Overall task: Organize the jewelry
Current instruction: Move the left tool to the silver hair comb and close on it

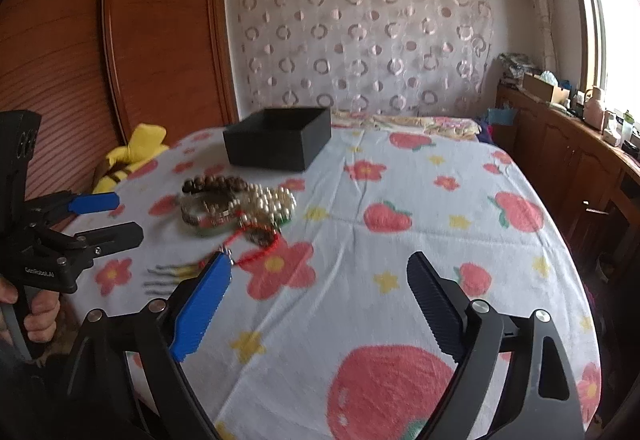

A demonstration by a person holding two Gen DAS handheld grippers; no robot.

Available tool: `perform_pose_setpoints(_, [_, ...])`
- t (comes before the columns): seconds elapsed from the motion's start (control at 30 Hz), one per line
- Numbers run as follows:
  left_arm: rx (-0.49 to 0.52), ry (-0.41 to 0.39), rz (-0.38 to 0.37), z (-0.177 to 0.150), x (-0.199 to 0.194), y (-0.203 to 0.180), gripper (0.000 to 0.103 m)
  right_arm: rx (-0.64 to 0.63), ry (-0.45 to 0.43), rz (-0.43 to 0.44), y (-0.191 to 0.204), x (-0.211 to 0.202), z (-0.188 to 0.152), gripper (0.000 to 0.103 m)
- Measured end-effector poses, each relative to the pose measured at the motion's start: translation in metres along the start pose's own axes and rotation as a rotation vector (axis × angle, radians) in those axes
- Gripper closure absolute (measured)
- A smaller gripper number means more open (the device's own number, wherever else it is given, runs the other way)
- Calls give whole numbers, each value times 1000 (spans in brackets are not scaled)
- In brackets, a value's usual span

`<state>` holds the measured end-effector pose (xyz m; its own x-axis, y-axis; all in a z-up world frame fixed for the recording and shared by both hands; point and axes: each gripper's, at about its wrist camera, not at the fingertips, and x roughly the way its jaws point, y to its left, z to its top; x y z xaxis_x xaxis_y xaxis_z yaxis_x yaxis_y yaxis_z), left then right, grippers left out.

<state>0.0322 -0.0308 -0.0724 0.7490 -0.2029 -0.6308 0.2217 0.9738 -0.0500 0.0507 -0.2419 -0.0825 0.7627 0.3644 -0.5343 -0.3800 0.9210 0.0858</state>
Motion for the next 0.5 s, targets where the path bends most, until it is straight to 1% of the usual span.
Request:
perform_pose_setpoints(0.13, [13,48,-45,-3,13,-8,7,2,44,14,-6,6,-8,16])
perform_pose_setpoints(0.37, [42,124,-129,-3,30,-24,7,8,79,16,-17,8,-16,17])
perform_pose_setpoints(0.4, [49,132,-138,-3,32,-26,8,8,80,14,-18,8,-16,17])
perform_pose_setpoints(0.5, [71,156,-168,-1,39,-33,16,7,82,8,-21,8,-17,17])
